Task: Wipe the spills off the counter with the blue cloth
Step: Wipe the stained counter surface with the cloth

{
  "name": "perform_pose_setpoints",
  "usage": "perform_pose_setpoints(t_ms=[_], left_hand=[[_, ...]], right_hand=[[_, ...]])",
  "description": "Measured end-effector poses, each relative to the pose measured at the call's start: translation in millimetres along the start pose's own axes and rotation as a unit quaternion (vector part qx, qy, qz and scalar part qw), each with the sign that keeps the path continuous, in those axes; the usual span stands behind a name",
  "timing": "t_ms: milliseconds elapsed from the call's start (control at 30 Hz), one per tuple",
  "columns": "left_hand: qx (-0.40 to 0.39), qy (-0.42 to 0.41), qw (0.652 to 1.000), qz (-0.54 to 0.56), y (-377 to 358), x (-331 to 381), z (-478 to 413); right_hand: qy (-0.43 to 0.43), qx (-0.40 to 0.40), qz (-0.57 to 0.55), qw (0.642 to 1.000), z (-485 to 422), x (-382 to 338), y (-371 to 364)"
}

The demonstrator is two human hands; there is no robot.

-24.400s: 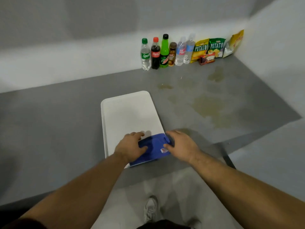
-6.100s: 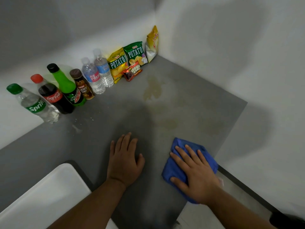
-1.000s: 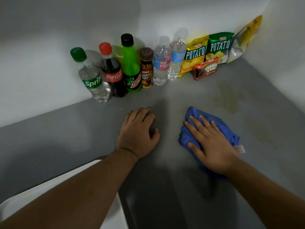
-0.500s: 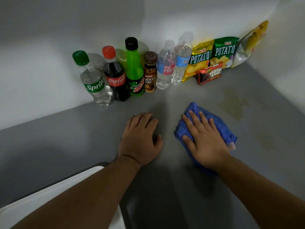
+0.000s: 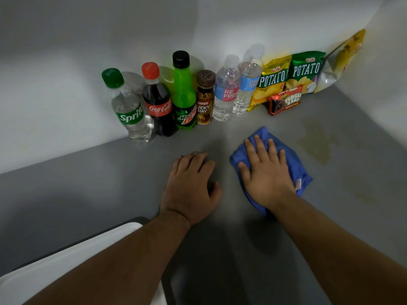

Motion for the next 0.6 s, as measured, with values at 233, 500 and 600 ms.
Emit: perform_pose_setpoints(t_ms=[233,500,600], left_hand=[[0.002,-0.003,1.000,0.005,3.3,2.2,1.4],[-0.028,0.011,1.000,0.009,2.3,2.5,1.7],[-0.027,0.007,0.999,0.021,3.8,2.4,2.6]], right_hand=[[0.155,-0.025,-0.012,0.988,14.4,37.2,8.7],[-0.059,0.001,-0.018,0.998,-36.8,-14.5,2.3],[0.109,-0.014,0.006,0.994,-15.0,-30.1,4.2]])
Point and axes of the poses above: each hand's wrist, its own z-axis away from the middle knuckle, its own y-axis out of the back of the hand, x = y × z, the point moved 9 cm from there along -z, towards the middle knuckle, and after that the axes turned 7 degrees about -y, right-handed, at the moved point
